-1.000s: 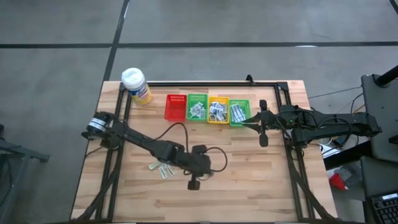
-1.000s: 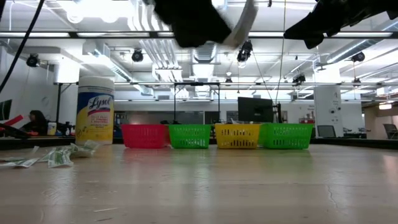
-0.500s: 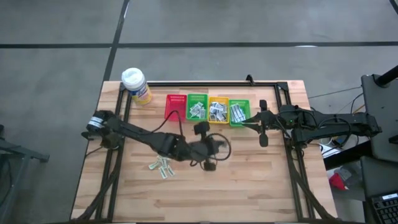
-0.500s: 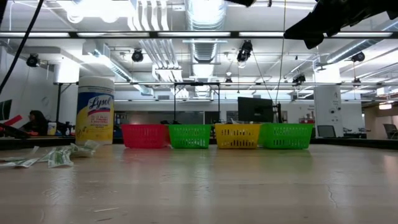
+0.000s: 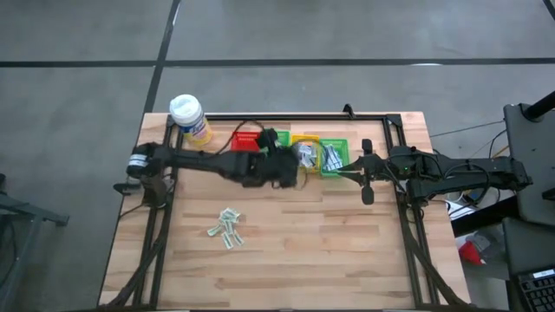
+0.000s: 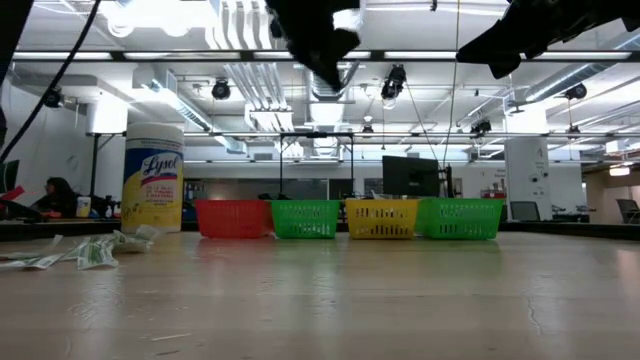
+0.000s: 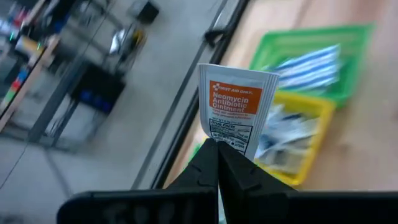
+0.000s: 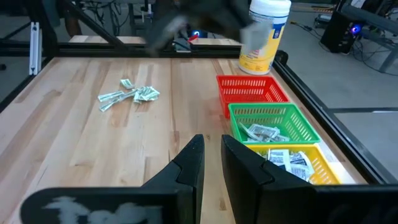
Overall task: Pick & Place First Aid Supplies
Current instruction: Put the orange ointment pack into the left green bin
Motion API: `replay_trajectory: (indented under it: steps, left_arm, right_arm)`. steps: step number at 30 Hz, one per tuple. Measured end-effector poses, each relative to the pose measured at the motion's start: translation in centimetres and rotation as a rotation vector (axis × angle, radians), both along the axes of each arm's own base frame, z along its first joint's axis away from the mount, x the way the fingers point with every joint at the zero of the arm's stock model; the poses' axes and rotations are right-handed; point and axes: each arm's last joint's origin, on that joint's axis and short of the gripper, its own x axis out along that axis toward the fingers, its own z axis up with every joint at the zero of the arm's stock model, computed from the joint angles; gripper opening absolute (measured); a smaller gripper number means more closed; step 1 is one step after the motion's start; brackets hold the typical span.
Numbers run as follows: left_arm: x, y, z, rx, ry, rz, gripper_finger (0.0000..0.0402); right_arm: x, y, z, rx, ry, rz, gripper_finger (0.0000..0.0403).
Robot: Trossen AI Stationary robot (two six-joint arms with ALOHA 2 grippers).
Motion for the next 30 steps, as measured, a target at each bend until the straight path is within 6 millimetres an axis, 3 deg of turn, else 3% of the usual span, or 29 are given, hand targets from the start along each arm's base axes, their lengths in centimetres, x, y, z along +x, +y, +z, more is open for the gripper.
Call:
replay_trajectory:
  steps: [9, 15, 20, 26, 30]
  left_arm:
    - [-1.6, 8.7, -1.0, -0.195, -0.027, 0.233, 0.0000]
    - [-3.2, 13.1, -2.8, -0.383, -0.118, 0.385, 0.0000]
    - [-4.2, 14.0, -5.6, -0.510, -0.135, 0.465, 0.0000]
    - [-4.2, 13.2, -9.4, -0.618, -0.217, 0.476, 0.0000]
    - [-4.2, 12.5, -10.7, -0.659, -0.279, 0.490, 0.0000]
  right_arm:
    - [0.0, 0.0, 0.0, 0.000, 0.000, 0.000, 0.0052]
    - [0.0, 0.0, 0.0, -0.001, 0.000, 0.000, 0.0052]
    - [0.0, 0.0, 0.0, -0.001, 0.000, 0.000, 0.0052]
    - [0.0, 0.0, 0.0, -0.001, 0.000, 0.000, 0.0052]
    - [0.0, 0.0, 0.0, -0.001, 0.000, 0.000, 0.0052]
